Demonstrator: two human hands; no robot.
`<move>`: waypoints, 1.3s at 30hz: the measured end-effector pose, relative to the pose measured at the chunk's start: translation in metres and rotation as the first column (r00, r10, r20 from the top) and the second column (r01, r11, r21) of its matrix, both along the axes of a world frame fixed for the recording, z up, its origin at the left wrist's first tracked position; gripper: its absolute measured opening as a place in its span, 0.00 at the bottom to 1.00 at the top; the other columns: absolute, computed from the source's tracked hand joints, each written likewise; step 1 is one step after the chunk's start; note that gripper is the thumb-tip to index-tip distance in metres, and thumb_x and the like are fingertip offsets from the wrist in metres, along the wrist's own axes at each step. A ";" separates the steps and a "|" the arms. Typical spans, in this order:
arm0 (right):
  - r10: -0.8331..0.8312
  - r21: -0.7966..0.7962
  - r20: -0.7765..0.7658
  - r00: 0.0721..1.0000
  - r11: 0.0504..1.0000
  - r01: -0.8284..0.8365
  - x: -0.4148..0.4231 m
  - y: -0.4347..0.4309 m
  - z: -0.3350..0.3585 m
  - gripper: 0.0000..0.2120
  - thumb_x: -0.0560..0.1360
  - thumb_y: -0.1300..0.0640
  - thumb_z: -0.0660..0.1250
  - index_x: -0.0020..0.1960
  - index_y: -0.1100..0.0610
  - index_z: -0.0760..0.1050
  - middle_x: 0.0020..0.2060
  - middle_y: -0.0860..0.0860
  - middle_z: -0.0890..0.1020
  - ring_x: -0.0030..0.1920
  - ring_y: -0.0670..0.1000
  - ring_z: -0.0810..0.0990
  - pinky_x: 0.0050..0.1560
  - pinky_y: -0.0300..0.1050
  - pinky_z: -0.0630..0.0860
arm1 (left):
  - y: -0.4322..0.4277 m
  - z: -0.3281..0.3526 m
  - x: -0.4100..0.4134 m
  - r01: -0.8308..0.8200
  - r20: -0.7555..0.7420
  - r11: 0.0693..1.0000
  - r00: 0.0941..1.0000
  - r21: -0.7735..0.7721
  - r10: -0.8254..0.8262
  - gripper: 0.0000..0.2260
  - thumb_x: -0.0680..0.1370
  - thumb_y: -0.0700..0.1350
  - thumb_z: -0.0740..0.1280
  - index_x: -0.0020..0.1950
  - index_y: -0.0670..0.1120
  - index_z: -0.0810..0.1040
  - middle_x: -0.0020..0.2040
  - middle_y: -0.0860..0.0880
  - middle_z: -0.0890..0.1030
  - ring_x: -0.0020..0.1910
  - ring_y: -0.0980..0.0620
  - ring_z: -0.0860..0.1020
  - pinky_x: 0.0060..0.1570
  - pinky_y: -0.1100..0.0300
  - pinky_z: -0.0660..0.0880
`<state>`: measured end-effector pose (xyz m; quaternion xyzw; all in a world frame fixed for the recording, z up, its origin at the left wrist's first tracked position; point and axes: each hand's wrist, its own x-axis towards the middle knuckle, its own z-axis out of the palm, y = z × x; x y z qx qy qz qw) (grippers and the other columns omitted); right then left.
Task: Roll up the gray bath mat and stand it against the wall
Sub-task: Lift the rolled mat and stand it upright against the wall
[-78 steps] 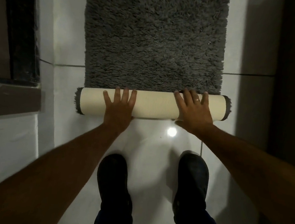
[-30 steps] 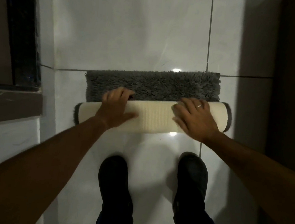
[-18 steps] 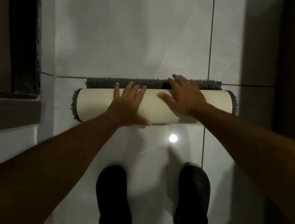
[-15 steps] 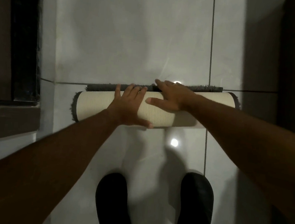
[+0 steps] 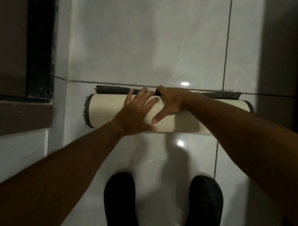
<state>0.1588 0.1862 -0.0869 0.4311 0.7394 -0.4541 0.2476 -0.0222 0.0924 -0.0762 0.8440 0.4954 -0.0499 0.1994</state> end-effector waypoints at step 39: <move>-0.266 0.342 -0.643 0.719 0.740 0.579 0.010 0.540 0.776 0.53 0.58 0.34 0.79 0.74 0.52 0.59 0.68 0.51 0.74 0.61 0.49 0.74 0.52 0.39 0.74 | 0.589 0.756 -0.026 -0.324 0.662 0.753 0.358 -0.573 0.658 0.39 0.70 0.55 0.76 0.76 0.54 0.59 0.68 0.53 0.73 0.65 0.48 0.74 0.61 0.46 0.74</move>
